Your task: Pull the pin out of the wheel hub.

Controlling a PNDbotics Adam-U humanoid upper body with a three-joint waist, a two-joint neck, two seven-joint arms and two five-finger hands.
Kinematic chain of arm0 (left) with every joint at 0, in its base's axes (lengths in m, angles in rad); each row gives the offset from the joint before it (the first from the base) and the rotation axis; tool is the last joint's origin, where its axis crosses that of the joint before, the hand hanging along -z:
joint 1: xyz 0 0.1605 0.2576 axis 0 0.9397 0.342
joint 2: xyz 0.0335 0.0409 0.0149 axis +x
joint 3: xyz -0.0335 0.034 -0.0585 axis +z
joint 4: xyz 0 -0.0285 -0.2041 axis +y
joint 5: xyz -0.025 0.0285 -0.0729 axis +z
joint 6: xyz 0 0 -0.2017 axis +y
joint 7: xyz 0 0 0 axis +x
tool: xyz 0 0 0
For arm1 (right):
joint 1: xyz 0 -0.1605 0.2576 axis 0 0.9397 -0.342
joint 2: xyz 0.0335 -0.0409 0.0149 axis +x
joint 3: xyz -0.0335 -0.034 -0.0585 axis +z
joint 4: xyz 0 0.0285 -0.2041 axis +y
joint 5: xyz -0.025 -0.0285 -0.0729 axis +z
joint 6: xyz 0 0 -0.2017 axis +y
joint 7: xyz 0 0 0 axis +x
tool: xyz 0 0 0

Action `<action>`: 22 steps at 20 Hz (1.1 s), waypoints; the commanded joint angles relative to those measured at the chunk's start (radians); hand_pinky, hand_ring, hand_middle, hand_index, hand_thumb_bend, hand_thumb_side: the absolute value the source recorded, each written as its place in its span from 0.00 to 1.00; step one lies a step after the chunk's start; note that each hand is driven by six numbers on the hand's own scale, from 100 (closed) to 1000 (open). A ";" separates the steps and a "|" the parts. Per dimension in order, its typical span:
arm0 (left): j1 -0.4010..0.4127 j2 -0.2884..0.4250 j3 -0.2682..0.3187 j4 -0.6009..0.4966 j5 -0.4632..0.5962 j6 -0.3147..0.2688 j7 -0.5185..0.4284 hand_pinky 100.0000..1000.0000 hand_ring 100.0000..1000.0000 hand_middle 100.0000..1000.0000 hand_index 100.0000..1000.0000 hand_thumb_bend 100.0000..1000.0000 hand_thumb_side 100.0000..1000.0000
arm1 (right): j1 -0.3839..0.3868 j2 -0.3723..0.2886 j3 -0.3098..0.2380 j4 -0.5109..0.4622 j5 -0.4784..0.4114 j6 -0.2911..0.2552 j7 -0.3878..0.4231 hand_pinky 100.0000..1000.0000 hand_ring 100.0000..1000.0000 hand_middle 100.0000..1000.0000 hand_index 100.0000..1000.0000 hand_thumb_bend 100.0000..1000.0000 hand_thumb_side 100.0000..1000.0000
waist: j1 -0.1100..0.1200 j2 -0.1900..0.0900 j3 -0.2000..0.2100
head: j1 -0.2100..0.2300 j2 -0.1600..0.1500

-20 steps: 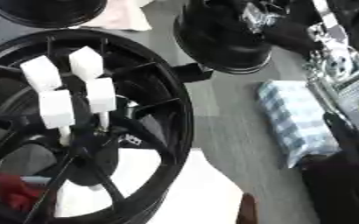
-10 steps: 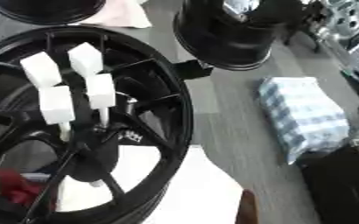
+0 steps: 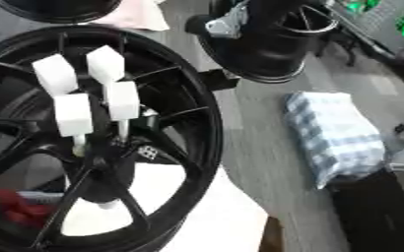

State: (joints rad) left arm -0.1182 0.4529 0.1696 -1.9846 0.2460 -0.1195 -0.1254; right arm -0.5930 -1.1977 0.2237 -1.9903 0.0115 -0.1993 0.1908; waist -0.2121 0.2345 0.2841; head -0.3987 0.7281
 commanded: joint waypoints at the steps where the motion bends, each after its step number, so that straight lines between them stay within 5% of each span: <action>1: -0.014 0.031 -0.002 -0.015 -0.001 -0.002 -0.005 0.98 0.56 0.53 0.76 0.00 0.73 | -0.042 -0.020 0.057 -0.010 0.042 -0.043 0.043 0.80 0.78 0.68 0.77 0.44 0.12 | 0.006 -0.009 0.002 | -0.009 0.000; 8: -0.015 0.036 -0.002 -0.015 -0.003 -0.002 -0.007 0.98 0.56 0.53 0.76 0.00 0.73 | -0.138 0.027 0.170 0.048 0.138 -0.142 0.142 0.81 0.80 0.71 0.79 0.44 0.11 | 0.000 -0.008 0.009 | -0.014 0.004; 14: -0.016 0.037 -0.004 -0.015 -0.006 0.000 -0.008 0.98 0.56 0.53 0.76 0.00 0.73 | -0.237 0.104 0.196 0.179 0.146 -0.205 0.235 0.81 0.80 0.70 0.79 0.43 0.09 | -0.006 -0.007 0.009 | -0.011 0.010; 22: -0.014 0.036 -0.002 -0.015 -0.014 -0.002 -0.007 0.98 0.56 0.53 0.76 0.00 0.74 | -0.300 0.152 0.173 0.255 0.112 -0.202 0.368 0.81 0.79 0.70 0.78 0.43 0.08 | -0.010 -0.001 0.014 | -0.012 0.010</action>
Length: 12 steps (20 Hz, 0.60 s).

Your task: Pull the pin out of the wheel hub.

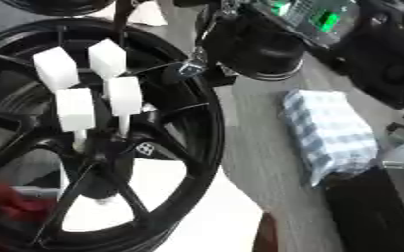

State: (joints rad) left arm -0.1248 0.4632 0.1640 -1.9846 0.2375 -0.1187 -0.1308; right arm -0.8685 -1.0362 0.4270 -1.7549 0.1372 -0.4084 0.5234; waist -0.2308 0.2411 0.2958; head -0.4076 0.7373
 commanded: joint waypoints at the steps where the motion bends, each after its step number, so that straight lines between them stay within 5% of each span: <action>1: -0.008 0.025 0.003 -0.015 -0.008 -0.002 -0.003 0.98 0.56 0.53 0.76 0.00 0.74 | -0.034 0.000 -0.037 0.034 -0.016 0.014 0.051 0.81 0.79 0.69 0.78 0.44 0.08 | 0.007 -0.005 0.005 | -0.004 -0.001; 12: -0.008 0.014 0.001 -0.015 -0.026 0.000 -0.005 0.99 0.56 0.53 0.76 0.00 0.75 | -0.122 0.076 -0.077 0.124 -0.081 0.043 0.209 0.79 0.78 0.68 0.78 0.44 0.09 | 0.005 0.012 0.013 | -0.023 -0.004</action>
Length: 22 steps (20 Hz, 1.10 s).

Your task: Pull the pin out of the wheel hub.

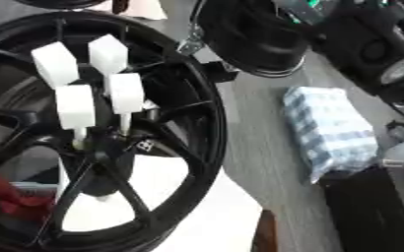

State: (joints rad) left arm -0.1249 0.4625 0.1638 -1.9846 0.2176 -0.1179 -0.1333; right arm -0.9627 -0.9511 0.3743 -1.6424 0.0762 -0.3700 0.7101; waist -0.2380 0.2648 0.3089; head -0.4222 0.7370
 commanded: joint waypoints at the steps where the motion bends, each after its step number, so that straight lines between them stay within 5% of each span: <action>1: -0.009 0.013 0.000 -0.015 -0.006 0.000 -0.004 0.99 0.56 0.53 0.76 0.00 0.75 | -0.035 -0.003 -0.024 0.018 -0.024 0.007 0.026 0.79 0.78 0.68 0.78 0.44 0.09 | 0.012 -0.011 0.000 | -0.012 -0.004; 22: -0.017 -0.015 -0.004 -0.015 -0.027 0.006 -0.010 0.99 0.55 0.54 0.76 0.00 0.76 | -0.114 0.110 0.019 0.157 -0.013 -0.006 0.047 0.77 0.77 0.66 0.76 0.44 0.10 | 0.012 0.019 0.032 | -0.049 -0.024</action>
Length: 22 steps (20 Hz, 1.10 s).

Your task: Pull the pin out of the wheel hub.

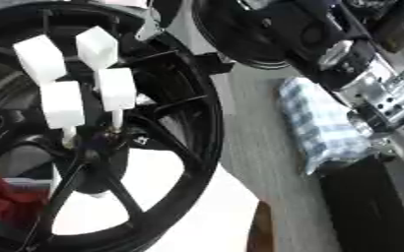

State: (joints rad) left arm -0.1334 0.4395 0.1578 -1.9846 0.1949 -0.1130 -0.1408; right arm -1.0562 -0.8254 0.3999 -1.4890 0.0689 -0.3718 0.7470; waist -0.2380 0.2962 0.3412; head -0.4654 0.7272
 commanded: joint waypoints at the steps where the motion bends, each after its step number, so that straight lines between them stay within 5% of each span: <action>1: -0.008 0.008 0.002 -0.015 -0.004 0.001 -0.003 0.99 0.55 0.54 0.76 0.00 0.76 | -0.022 -0.015 -0.007 0.005 -0.007 -0.005 0.011 0.77 0.77 0.66 0.76 0.44 0.10 | 0.012 -0.012 0.000 | -0.007 -0.014; 22: -0.010 -0.013 0.002 -0.015 -0.010 0.016 -0.004 0.99 0.55 0.54 0.76 0.00 0.77 | -0.024 0.033 0.029 0.080 -0.007 -0.003 0.042 0.75 0.76 0.64 0.75 0.43 0.09 | 0.012 -0.006 0.012 | -0.035 -0.038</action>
State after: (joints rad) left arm -0.1341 0.4210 0.1578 -1.9846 0.1897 -0.1003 -0.1441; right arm -1.0645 -0.7761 0.4378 -1.4128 0.0586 -0.3677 0.7822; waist -0.2380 0.3030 0.3526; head -0.4958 0.7007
